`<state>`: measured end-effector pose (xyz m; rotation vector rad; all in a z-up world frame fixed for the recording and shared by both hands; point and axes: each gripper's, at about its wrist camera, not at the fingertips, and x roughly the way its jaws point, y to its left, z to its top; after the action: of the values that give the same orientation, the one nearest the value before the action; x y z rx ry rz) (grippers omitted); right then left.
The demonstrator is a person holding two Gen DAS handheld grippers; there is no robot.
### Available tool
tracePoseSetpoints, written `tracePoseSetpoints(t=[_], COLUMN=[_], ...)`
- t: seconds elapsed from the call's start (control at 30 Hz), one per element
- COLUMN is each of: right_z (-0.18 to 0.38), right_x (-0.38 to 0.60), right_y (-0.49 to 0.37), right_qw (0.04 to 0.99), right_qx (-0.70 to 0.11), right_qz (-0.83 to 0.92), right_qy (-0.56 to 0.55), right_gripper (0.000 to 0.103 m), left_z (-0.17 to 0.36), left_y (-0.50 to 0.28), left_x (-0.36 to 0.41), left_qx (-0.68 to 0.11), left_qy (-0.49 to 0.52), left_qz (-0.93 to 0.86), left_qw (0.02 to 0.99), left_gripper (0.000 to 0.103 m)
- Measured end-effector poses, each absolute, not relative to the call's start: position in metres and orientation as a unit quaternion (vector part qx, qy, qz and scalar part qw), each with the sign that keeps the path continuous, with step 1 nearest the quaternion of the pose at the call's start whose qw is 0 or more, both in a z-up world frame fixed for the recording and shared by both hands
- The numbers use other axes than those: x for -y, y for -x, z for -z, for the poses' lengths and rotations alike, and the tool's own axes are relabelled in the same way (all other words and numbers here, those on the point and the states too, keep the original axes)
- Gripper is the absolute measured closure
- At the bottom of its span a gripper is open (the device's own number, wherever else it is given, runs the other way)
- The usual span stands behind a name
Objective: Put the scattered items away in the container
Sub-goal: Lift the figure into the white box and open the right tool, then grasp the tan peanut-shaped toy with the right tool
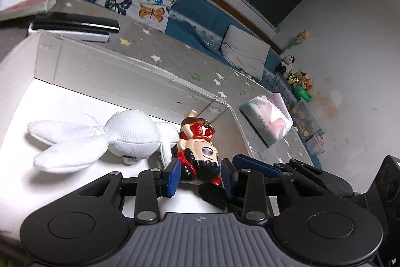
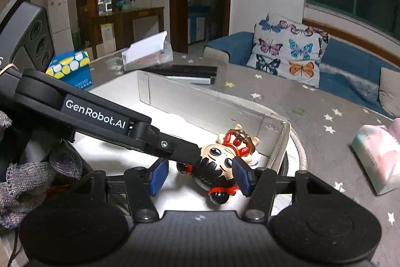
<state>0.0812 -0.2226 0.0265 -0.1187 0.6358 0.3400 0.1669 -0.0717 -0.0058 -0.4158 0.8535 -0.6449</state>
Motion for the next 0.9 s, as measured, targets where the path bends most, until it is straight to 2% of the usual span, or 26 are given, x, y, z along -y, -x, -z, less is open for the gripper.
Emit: tracePoseSetpoints(t=[0.4,0.63,0.9], right_z=[-0.045,-0.046,-0.032], right_x=[0.222,0.214,0.218], right_y=[-0.020,0.011,0.034], right_qw=[0.948,0.948,0.946], right_qx=[-0.270,-0.263,-0.277], right_qz=[-0.166,-0.176,-0.167], right_qy=[0.029,0.024,0.013], right_gripper=[0.045,0.045,0.044], left_z=[-0.020,-0.020,-0.006], left_y=[-0.101,-0.066,-0.055], left_x=[0.053,0.041,0.033], left_qx=[-0.353,-0.333,-0.345], left_qy=[0.180,0.175,0.167], left_qz=[0.287,0.280,0.263], left_qw=[0.872,0.883,0.886], left_gripper=[0.066,0.066,0.066])
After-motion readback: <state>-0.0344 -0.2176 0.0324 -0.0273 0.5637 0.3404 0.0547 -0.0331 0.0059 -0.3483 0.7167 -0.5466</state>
